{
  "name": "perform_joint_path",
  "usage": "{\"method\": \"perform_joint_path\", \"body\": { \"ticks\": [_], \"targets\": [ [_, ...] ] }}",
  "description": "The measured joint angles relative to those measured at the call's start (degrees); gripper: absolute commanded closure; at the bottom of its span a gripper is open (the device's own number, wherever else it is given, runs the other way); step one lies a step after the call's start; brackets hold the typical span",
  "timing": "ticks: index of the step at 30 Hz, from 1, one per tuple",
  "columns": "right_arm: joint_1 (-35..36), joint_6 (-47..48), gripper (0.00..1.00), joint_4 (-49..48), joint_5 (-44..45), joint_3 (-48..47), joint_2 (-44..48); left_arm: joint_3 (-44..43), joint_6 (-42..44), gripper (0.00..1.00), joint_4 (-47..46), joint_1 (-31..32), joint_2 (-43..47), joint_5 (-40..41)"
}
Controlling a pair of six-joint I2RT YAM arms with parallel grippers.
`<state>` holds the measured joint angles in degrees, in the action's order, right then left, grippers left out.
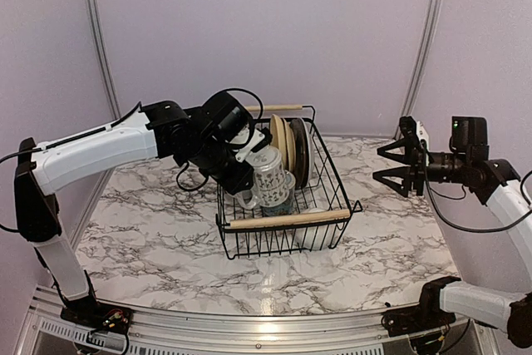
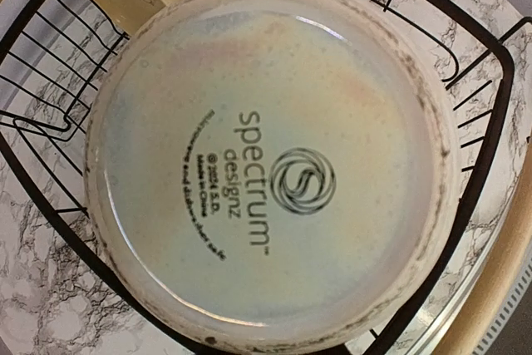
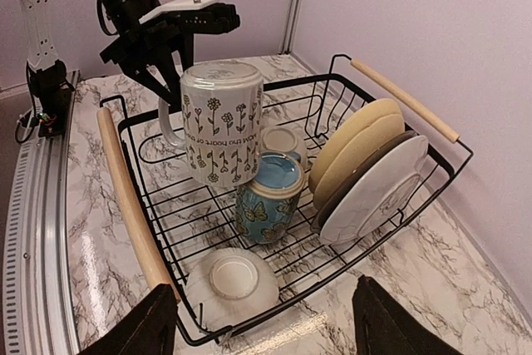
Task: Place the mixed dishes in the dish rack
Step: Place the upside down cup on the dish rack.
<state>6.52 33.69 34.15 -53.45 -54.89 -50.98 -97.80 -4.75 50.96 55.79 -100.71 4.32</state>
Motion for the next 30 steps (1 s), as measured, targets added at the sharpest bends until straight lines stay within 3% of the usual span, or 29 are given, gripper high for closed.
{"method": "perform_joint_path", "body": {
  "ticks": [10, 21, 30],
  "targets": [
    [0.0, -1.16, 0.29, -1.57, -0.04, 3.65, 0.68, -6.1, 8.72, 1.0, 6.43, 2.8, -2.97, 1.7],
    [0.0, -2.16, 0.29, -2.69, -0.7, 6.03, 1.01, -6.19, 14.49, 1.0, 11.93, 5.4, -4.17, 1.75],
    [0.0, -2.21, 0.29, -3.28, -1.53, 6.23, 1.03, -6.23, 17.73, 1.0, 12.76, 5.31, -10.36, 3.5]
  ]
}}
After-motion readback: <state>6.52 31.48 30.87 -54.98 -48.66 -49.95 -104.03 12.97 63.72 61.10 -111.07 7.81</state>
